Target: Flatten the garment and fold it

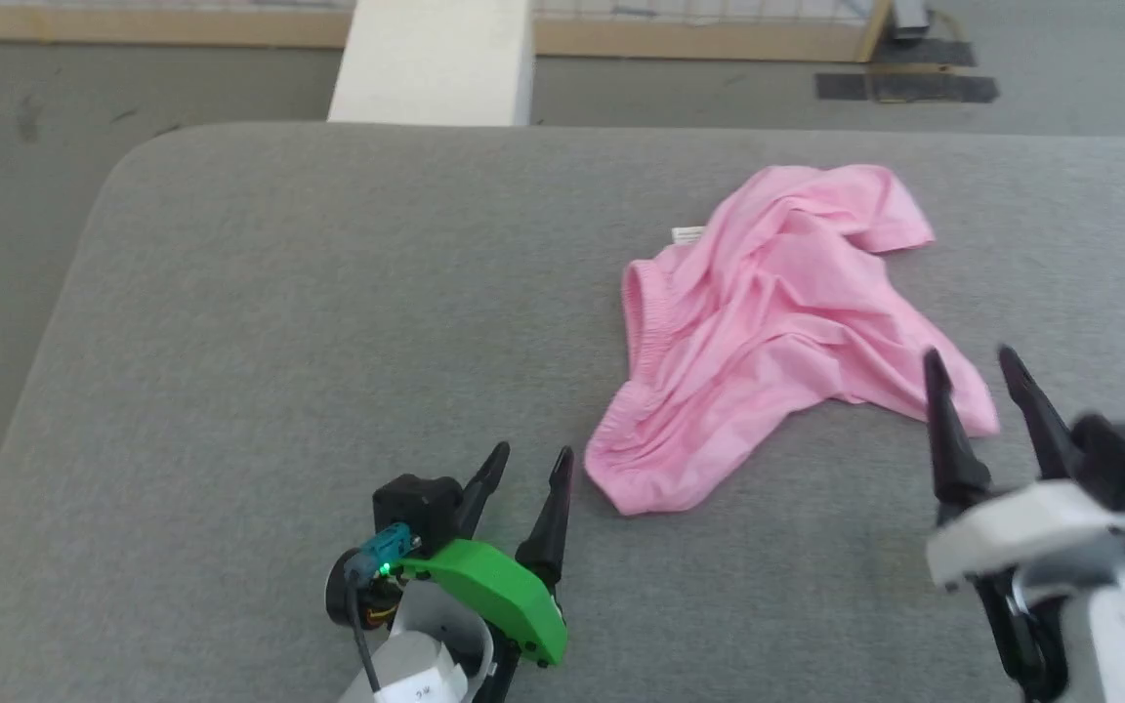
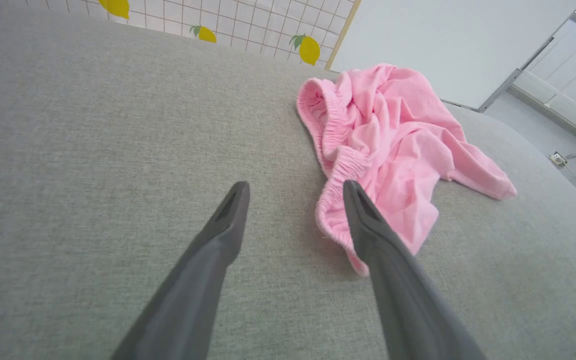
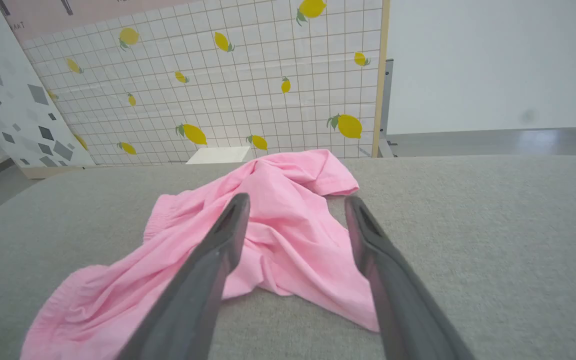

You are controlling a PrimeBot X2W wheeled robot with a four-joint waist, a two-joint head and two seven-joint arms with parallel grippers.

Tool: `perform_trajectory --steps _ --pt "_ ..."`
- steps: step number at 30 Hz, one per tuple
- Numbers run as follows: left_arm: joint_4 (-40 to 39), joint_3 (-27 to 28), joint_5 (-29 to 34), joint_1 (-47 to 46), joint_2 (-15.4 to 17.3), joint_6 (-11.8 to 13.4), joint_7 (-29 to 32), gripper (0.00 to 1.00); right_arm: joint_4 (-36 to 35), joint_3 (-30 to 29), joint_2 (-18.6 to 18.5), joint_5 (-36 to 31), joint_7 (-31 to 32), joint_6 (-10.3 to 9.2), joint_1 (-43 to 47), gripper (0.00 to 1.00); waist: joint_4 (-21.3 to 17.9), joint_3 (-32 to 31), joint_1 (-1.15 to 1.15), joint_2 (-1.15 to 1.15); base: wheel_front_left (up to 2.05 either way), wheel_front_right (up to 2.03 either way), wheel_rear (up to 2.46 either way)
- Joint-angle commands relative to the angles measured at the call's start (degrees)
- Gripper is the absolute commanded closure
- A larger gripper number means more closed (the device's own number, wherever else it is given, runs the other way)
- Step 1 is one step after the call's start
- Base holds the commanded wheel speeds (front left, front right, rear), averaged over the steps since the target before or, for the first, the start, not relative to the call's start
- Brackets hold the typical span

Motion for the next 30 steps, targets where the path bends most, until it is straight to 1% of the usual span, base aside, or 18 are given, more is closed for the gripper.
perform_trajectory --steps 1,4,7,12,17,22,27,30 --pt "0.45 -0.12 -1.07 0.59 -0.08 1.08 1.32 0.0 -1.96 -1.13 0.41 -0.42 -0.42 -0.09 2.47 0.0 -4.08 -2.55 0.0 0.0 0.0 0.0 0.0" --pt "1.02 -0.07 -2.31 0.34 -0.08 3.11 4.37 0.0 -4.89 -2.58 0.89 -1.01 0.19 -0.09 6.38 0.0 -6.06 -2.67 0.0 0.0 0.0 0.0 0.0" --pt "1.07 0.27 -3.09 -0.02 -0.06 4.81 7.2 0.0 -6.1 -2.84 0.98 0.52 0.78 -0.09 8.39 0.0 -7.8 -2.41 0.0 0.0 0.0 0.0 0.0" --pt "0.67 0.95 -4.51 -0.02 0.49 7.04 12.61 0.0 -6.91 -2.26 1.0 2.65 1.02 -0.09 9.21 0.0 -10.0 -2.05 0.0 0.0 0.0 0.0 0.0" --pt "-0.73 0.43 -5.55 0.65 1.51 9.43 20.24 0.0 -7.01 -1.8 1.01 3.74 0.8 -0.09 9.27 0.0 -11.2 -1.45 0.0 0.0 0.0 0.0 0.0" --pt "-3.6 -0.25 -5.78 1.05 2.32 9.73 22.86 0.0 -6.51 -1.15 1.01 4.6 0.54 -0.09 9.1 0.0 -11.48 -0.68 0.0 0.0 0.0 0.0 0.0" --pt "-4.5 -2.38 -5.34 0.88 2.97 8.33 24.7 0.0 -6.2 -0.5 1.01 5.0 0.51 -0.09 8.58 0.0 -11.46 -0.06 0.0 0.0 0.0 0.0 0.0" --pt "-4.16 -3.49 -4.98 0.58 3.16 7.14 24.55 0.0 -6.04 -0.38 1.01 5.1 0.53 -0.09 8.29 0.0 -11.4 0.17 0.0 0.0 0.0 0.0 0.0"
